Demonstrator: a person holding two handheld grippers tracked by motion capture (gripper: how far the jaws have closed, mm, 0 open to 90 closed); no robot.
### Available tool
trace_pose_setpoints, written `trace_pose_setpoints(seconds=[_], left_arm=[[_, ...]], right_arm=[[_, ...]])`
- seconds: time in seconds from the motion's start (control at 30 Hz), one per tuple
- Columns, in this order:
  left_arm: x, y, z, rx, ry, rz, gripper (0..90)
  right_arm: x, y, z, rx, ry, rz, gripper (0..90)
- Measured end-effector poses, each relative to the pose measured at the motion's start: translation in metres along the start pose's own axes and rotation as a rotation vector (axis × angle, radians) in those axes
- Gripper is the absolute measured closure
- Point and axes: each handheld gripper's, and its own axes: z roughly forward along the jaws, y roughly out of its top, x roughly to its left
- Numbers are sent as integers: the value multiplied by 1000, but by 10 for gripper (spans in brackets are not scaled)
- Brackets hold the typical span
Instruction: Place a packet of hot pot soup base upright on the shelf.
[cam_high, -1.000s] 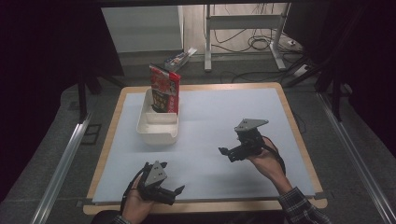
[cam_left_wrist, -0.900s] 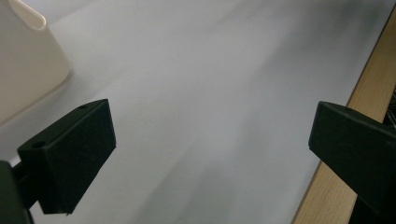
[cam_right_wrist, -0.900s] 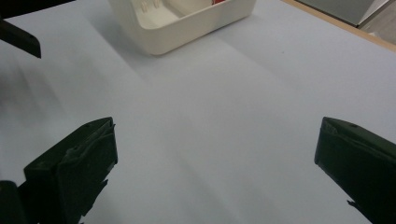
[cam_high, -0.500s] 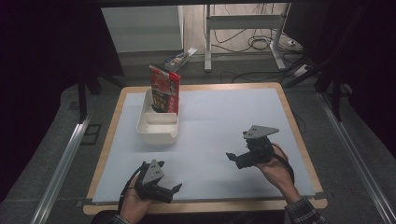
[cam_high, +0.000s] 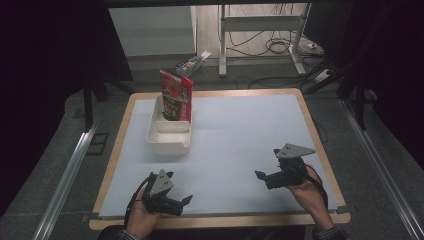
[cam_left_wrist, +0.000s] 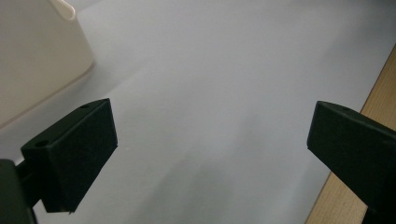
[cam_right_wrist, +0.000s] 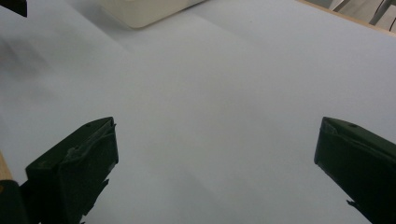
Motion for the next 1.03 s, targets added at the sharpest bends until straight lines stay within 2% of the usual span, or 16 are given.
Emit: trace_pose_setpoints(seconds=[0.27,0.63,0.77,1.03], left_arm=[[3,-1,0,8,6,-3,15],[3,-3,1,21,15,6,15],[4,-3,1,24,17,5,15],[5,-3,1,27,21,3,15]], right_arm=[[-3,-17,-10,-5,-27,17,0],[-9,-43,-14,29,-71,37,0],[-10,-50,-13,52,-71,45,0],[-11,-55,-6,91,-60,27,0]])
